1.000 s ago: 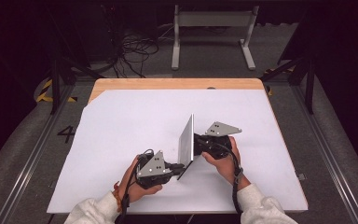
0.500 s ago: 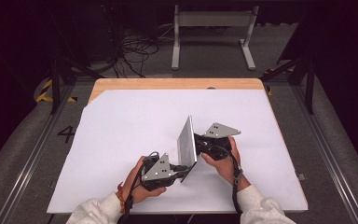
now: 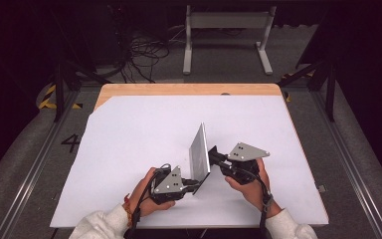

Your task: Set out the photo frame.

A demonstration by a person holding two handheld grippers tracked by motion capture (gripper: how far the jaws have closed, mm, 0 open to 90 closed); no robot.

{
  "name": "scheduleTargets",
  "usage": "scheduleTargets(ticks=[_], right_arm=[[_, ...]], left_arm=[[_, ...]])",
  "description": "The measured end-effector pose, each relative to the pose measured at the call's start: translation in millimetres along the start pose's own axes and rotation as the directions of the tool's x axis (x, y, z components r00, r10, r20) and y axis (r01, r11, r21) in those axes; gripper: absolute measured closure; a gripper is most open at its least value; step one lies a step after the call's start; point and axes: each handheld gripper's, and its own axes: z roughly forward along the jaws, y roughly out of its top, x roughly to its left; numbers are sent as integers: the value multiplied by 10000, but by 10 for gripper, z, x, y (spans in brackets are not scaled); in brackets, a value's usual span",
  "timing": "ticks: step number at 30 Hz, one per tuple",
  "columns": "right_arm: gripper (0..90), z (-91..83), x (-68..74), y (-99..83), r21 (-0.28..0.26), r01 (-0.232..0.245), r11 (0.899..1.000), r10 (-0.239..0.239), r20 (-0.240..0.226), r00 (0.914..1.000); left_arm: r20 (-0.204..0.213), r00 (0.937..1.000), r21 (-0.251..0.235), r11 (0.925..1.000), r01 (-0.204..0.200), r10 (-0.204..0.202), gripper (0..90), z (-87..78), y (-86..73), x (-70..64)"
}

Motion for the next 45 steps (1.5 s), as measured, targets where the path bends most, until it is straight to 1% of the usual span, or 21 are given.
scheduleTargets(ticks=[3,5,8,12,14,17,20,24,26,27,28,29,33,36,39,41,43,44,45], right_arm=[[811,-62,60,-46,153,116,9998,-115,-101,9999],[806,-113,115,-94,363,299,9989,-293,-147,9995],[796,-185,191,-151,475,434,9979,-420,-291,9987],[773,-272,299,-200,613,478,9970,-445,-539,9976],[757,-298,337,-212,660,499,9966,-456,-653,9968],[730,-329,380,-224,705,568,9959,-518,-715,9961],[713,-339,395,-234,703,553,9960,-502,-723,9961],[692,-339,413,-254,668,381,9970,-326,-813,9962],[690,-354,426,-256,687,614,9957,-571,-629,9964],[689,-369,416,-258,583,600,9965,-562,-660,9962],[685,-387,393,-262,412,305,9987,-269,-849,9960],[684,-390,379,-266,380,189,9991,-155,-875,9960],[683,-398,390,-282,418,224,9989,-187,-858,9961],[696,-404,382,-283,336,67,9994,-39,-837,9965],[726,-393,380,-296,321,0,9995,26,-788,9969],[737,-391,367,-308,261,-156,9995,177,-852,9962],[748,-391,353,-312,188,-362,9992,379,-981,9945],[746,-389,356,-310,183,-331,9993,347,-958,9948],[743,-387,364,-307,189,-322,9993,338,-926,9951]], left_arm=[[0,10000,-14,10000,-39,39,824,1,1,2],[46,10000,-38,10000,-50,50,823,8,5,2],[89,10000,-76,10000,-27,27,821,24,12,-4],[178,9998,-100,9999,-40,42,815,58,33,-12],[140,9998,-91,9999,-108,109,814,71,44,-19],[206,9997,-102,9999,-96,98,808,81,49,-19],[242,9996,-125,9999,-119,122,805,98,58,-16],[282,9995,-176,9997,-156,161,805,146,81,-22],[195,9997,-137,9998,-136,139,812,174,93,-17],[232,9997,-129,9999,-98,101,813,197,96,-11],[217,9997,-121,9998,-137,140,813,215,99,-4],[207,9997,-101,9998,-153,155,814,235,103,0],[320,9994,-126,9998,-125,129,814,276,116,7],[391,9992,-123,9999,-104,109,815,299,125,6],[485,9986,-100,9997,-202,206,815,322,132,12],[514,9982,-79,9995,-300,304,811,317,131,26],[389,9986,-19,9993,-363,364,800,293,117,53],[286,9988,43,9992,-409,408,798,266,107,78],[162,9991,5,9992,-403,403,794,236,92,111]])
